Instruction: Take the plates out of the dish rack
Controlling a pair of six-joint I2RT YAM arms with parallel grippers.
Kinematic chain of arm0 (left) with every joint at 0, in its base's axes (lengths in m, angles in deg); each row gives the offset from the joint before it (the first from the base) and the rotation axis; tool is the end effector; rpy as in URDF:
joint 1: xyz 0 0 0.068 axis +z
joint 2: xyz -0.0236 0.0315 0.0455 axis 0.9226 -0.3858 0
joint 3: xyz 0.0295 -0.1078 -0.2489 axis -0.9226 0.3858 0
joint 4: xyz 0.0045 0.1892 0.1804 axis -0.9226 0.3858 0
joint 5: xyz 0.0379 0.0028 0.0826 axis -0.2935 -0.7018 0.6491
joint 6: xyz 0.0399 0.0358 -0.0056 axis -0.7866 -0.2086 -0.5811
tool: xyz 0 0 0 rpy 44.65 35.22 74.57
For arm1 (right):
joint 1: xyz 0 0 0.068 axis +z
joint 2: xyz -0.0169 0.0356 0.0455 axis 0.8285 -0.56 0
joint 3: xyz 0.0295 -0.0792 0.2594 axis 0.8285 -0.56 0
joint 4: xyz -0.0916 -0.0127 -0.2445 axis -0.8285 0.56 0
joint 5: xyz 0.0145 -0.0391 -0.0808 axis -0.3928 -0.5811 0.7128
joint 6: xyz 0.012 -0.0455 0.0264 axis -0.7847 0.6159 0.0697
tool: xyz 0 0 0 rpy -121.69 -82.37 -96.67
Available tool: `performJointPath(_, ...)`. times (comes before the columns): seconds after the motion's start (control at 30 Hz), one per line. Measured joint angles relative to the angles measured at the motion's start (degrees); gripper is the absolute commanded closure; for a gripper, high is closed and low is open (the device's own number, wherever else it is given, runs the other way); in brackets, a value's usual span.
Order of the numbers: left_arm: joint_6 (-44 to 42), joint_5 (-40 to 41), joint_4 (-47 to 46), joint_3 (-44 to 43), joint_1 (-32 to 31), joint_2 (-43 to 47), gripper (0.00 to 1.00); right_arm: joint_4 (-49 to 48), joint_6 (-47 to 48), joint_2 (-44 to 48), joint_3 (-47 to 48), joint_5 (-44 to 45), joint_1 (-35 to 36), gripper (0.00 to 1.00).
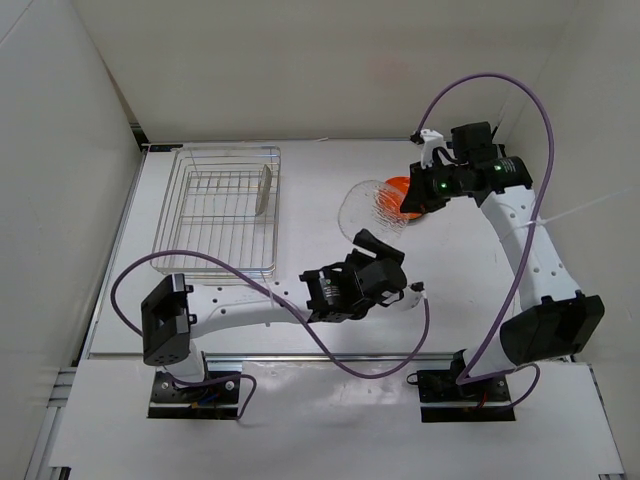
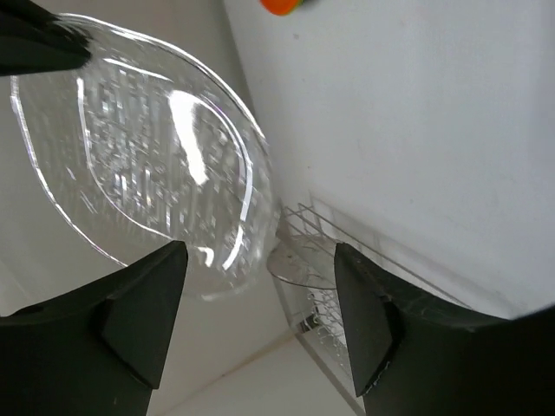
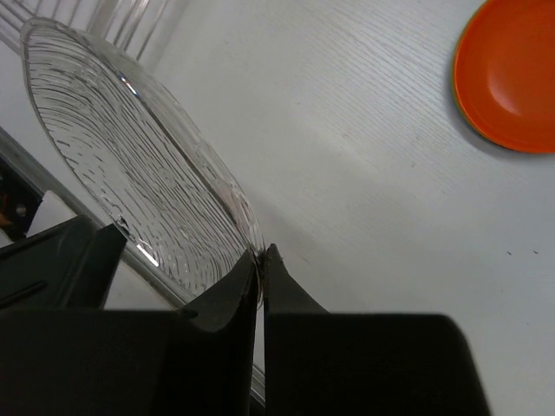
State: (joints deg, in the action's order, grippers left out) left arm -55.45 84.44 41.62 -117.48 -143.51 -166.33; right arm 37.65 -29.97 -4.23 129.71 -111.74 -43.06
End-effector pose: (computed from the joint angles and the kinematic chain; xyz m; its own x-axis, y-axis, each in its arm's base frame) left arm 0.1133 -0.3571 0.2970 0.4384 0.8962 0.0679 0.3963 -0.2606 0.8803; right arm 0.2852 0.0821 0.3894 -0.6443 -0.2728 -0.7144 -0.5952 0.7655 0.2444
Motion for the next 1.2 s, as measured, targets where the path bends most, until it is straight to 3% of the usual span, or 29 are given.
performJointPath(0.17,4.72,-5.62,15.17,-0.57,1.7,1.2,0.19,0.94,0.59,-8.76,7.43,4.24,0.0,1.0)
performJointPath(0.23,5.99,-7.67,18.62,-0.35,5.51,1.81,0.16,0.92,1.09,-13.84,12.13,5.2,0.07,1.0)
performJointPath(0.43,12.22,-15.65,25.66,-11.04,27.58,1.97,0.12,1.05,3.23,-28.06,22.93,7.96,2.56,0.99)
performJointPath(0.53,17.2,-19.69,24.83,-19.23,38.82,2.91,0.03,1.14,4.66,-33.24,25.9,9.07,5.55,0.99)
performJointPath(0.73,26.77,-30.14,25.29,-27.32,53.53,8.81,0.0,-0.35,8.52,-40.65,29.51,9.51,10.71,0.98)
performJointPath(0.97,30.05,-37.27,27.52,-25.73,56.74,18.16,0.0,-2.47,11.28,-46.97,31.15,9.57,12.66,0.98)
performJointPath(1.2,30.67,-40.57,29.29,-25.2,58.45,19.04,0.0,-3.04,12.07,-51.28,31.47,9.94,13.57,0.95)
